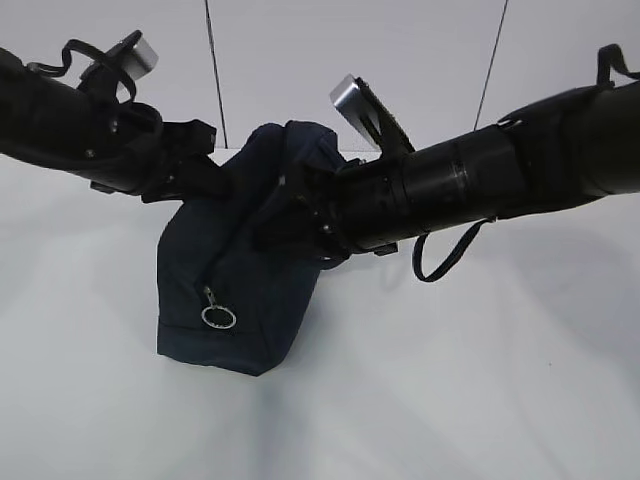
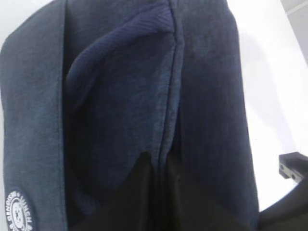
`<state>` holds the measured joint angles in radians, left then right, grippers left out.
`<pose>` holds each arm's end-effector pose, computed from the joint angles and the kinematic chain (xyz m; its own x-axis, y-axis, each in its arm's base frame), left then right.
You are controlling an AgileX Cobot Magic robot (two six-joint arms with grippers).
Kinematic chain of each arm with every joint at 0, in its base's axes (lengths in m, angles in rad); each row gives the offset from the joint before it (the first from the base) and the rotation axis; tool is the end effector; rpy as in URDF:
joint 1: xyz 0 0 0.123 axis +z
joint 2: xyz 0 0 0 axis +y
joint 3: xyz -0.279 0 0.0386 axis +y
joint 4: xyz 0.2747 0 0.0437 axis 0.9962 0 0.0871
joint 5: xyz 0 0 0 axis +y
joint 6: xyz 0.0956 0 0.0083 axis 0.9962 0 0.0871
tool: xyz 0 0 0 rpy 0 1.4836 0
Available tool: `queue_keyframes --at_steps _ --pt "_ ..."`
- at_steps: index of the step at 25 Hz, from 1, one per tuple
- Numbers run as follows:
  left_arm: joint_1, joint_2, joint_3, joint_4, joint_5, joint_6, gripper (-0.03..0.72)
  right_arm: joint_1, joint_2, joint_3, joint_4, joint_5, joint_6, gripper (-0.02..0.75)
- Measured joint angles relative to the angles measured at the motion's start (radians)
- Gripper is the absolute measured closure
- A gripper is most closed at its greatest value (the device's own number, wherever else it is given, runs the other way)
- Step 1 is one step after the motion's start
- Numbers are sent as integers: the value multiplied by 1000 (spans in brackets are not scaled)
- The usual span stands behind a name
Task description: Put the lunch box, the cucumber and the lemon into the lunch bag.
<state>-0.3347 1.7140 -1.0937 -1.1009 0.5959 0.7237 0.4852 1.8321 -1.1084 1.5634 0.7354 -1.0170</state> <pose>0.3459 -0.1712 0.2082 -0.8435 0.0253 -0.5366 0.3727 0.7470 -0.5506 0.3247 0.2440 0.1908 -0.8786 -0.0295 -0.4766 -0.4278 0.4918 0.7583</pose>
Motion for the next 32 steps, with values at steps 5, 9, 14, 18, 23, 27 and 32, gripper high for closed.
queue_keyframes --at_steps 5,9,14,18,23,27,32 --pt "0 0 0 -13 22 0 669 -14 -51 0 -174 -23 89 717" --pt "0 0 0 -27 52 0 669 -32 -72 -3 -233 -23 126 717" --pt "-2 0 0 -68 100 0 669 -32 -74 -36 -264 -24 133 717" --pt "-2 0 0 -80 140 0 669 -32 -74 -64 -332 -9 171 717" --pt "-2 0 0 -84 163 0 669 -32 -80 -97 -485 25 289 717" --pt "-4 0 0 -90 167 0 669 -32 -121 -102 -640 39 403 717" --pt "-48 0 0 -100 125 0 669 -32 -156 -104 -798 49 516 717"
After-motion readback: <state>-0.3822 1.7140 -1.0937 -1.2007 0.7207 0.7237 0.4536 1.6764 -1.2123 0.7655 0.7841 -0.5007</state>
